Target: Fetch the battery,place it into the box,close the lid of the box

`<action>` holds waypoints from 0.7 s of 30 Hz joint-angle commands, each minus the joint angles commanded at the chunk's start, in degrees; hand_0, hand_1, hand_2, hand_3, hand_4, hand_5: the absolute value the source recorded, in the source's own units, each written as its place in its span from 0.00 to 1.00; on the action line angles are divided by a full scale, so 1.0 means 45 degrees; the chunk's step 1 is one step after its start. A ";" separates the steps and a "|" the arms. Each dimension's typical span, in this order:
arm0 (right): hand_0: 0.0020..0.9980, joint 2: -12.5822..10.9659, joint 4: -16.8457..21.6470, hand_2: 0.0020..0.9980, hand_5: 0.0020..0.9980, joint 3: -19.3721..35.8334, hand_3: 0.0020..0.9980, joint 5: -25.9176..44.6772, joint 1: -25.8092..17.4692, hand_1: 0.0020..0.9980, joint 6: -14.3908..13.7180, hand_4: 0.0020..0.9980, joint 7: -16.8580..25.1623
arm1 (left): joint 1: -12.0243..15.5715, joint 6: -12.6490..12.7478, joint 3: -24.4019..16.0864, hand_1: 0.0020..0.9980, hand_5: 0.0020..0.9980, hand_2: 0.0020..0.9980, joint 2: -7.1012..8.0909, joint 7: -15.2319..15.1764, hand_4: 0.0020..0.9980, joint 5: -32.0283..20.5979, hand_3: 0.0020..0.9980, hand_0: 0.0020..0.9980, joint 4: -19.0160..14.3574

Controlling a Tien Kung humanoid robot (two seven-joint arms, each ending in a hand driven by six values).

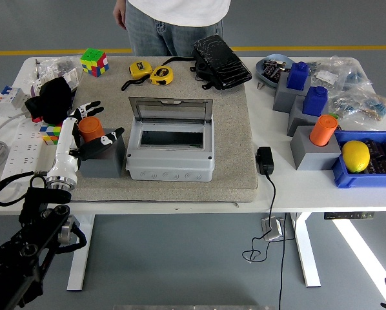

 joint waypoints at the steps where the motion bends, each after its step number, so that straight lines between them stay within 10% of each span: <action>1: 0.84 -0.0001 0.0000 0.76 1.00 0.0004 0.80 -0.0003 0.0002 0.78 0.0001 1.00 -0.0002 | -0.0008 -0.0002 -0.0016 0.83 0.15 0.74 -0.0009 -0.0011 1.00 -0.0015 0.76 0.79 0.0045; 21: 0.84 0.0007 0.0000 0.76 1.00 0.0024 0.80 0.0012 0.0038 0.78 0.0005 1.00 0.0005 | -0.0046 0.0044 0.0012 0.73 0.11 0.66 -0.0089 -0.0227 1.00 -0.0471 0.67 0.68 0.0212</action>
